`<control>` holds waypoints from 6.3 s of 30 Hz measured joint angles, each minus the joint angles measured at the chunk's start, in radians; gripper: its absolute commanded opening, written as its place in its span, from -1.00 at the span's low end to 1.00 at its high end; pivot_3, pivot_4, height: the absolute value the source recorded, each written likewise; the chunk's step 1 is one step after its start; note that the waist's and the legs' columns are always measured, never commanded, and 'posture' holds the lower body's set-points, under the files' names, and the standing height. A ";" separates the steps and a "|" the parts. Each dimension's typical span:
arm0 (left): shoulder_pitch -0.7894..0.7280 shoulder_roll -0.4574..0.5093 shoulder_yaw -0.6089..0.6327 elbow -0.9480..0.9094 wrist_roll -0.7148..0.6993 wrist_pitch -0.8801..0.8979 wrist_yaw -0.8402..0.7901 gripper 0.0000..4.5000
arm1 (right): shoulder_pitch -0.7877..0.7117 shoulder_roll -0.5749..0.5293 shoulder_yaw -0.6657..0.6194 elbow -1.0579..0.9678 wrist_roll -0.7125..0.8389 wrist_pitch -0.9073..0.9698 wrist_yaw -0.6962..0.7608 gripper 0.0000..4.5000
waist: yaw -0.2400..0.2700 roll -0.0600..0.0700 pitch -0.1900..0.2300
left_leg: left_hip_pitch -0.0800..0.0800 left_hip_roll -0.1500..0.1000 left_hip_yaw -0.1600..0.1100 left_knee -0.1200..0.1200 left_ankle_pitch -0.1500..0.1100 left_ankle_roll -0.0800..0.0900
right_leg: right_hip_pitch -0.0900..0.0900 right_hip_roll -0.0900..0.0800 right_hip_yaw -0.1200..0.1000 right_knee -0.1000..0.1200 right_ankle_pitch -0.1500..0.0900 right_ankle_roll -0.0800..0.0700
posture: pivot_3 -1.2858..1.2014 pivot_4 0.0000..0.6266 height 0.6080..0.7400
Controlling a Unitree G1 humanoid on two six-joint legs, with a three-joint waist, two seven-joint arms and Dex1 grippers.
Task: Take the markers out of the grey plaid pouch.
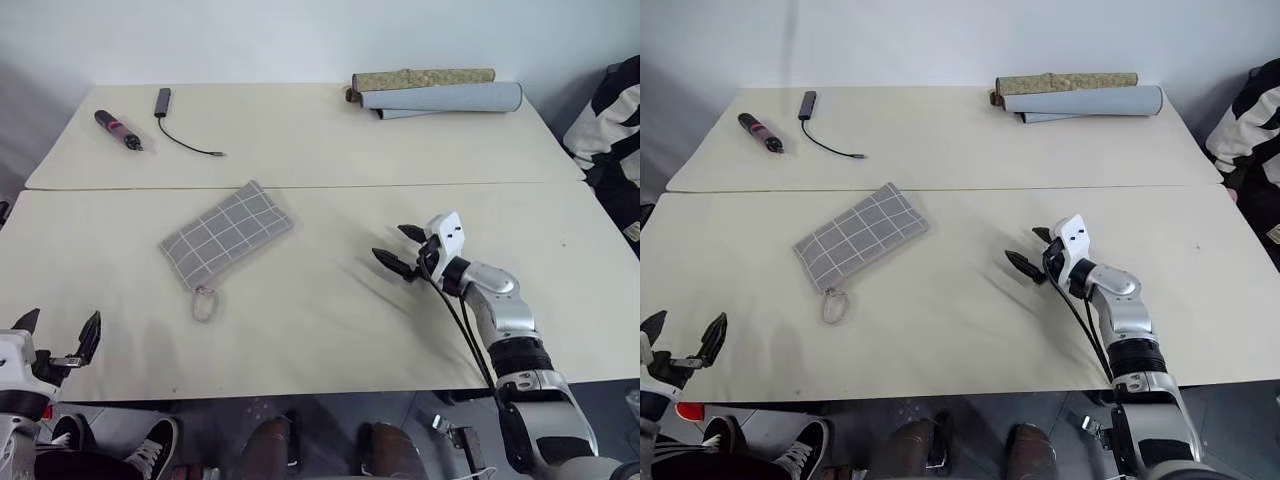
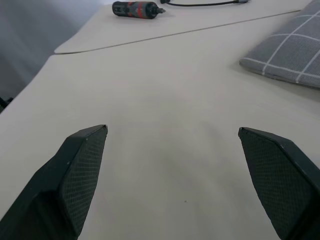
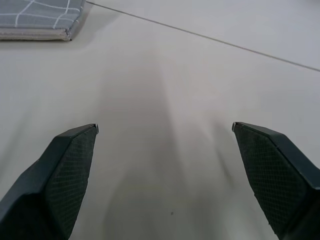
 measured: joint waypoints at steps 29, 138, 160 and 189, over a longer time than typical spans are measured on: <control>-0.247 0.195 -0.268 0.262 0.376 -0.354 0.004 1.00 | -0.368 0.451 0.169 0.326 -0.193 -0.163 -0.310 -0.99 | -0.029 -0.002 -0.001 | 0.000 0.005 0.009 -0.001 0.001 -0.003 | -0.013 0.004 0.004 0.015 0.002 -0.003 | 0.03 -0.52 1.00; -0.496 0.176 -0.787 -0.043 0.657 -0.196 -0.026 -1.00 | 0.084 0.037 0.103 -0.651 0.333 0.891 -0.204 -0.99 | 0.001 -0.005 -0.004 | -0.001 0.017 0.020 0.004 -0.003 0.001 | -0.014 0.011 0.007 0.008 0.005 -0.009 | 0.03 -0.52 1.00; -0.421 0.197 -0.676 -0.047 0.394 -0.118 -0.134 -1.00 | 0.023 -0.178 0.071 -0.475 0.263 0.703 0.018 -0.26 | 0.003 -0.005 -0.004 | -0.001 0.017 0.021 0.007 -0.004 0.003 | -0.013 0.011 0.006 0.008 0.005 -0.009 | 0.03 -0.52 1.00; -0.566 0.143 -0.724 -0.160 0.222 0.187 -0.245 -1.00 | -0.121 -0.188 0.208 -0.681 0.149 0.559 0.124 -0.99 | 0.003 -0.005 -0.003 | -0.003 0.019 0.022 0.016 -0.009 0.003 | -0.011 0.012 0.006 0.008 0.005 -0.009 | 0.03 -0.52 1.00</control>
